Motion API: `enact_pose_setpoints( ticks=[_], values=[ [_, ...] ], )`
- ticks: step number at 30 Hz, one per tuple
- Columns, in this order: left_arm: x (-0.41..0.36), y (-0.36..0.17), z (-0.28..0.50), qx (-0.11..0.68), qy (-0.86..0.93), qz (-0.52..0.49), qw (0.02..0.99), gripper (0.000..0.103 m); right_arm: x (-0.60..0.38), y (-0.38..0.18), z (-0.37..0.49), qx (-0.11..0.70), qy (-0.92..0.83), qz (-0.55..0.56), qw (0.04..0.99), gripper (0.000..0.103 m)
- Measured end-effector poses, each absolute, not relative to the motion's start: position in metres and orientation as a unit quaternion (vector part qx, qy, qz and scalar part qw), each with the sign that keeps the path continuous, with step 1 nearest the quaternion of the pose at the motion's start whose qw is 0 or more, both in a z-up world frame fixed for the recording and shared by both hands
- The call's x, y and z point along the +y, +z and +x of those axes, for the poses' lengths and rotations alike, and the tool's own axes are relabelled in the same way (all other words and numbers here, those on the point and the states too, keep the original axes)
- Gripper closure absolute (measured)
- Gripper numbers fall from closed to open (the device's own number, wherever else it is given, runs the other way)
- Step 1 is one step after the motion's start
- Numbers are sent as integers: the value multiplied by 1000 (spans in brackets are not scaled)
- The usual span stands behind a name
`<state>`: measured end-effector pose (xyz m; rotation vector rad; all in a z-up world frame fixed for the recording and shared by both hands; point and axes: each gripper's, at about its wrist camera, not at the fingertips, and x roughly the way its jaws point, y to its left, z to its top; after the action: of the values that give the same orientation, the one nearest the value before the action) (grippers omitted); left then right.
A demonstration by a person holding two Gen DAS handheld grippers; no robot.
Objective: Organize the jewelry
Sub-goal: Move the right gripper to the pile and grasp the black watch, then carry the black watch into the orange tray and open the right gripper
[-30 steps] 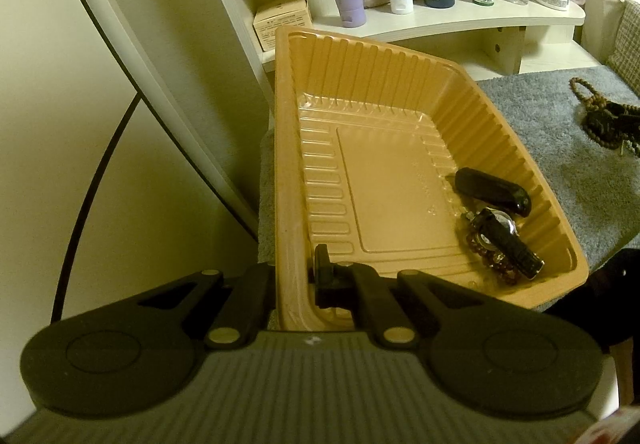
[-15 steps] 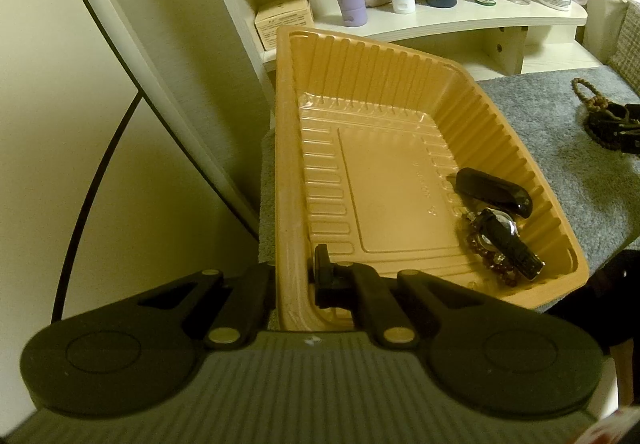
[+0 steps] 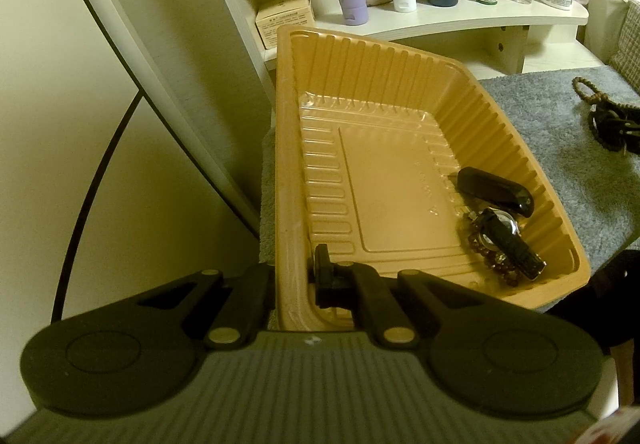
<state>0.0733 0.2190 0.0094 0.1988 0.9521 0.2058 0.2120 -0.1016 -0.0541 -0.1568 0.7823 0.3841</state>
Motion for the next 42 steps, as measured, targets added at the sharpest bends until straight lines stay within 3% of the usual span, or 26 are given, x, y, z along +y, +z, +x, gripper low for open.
enact_pose_setpoints(
  ticks=[25, 42],
  values=[
    [218, 10, 73, 457, 99, 94, 879, 100, -80, -16, 189, 334, 232, -67, 911, 66],
    [219, 9, 74, 458, 98, 89, 879, 100, 45, -4, 160, 324, 433, -48, 840, 66]
  ],
)
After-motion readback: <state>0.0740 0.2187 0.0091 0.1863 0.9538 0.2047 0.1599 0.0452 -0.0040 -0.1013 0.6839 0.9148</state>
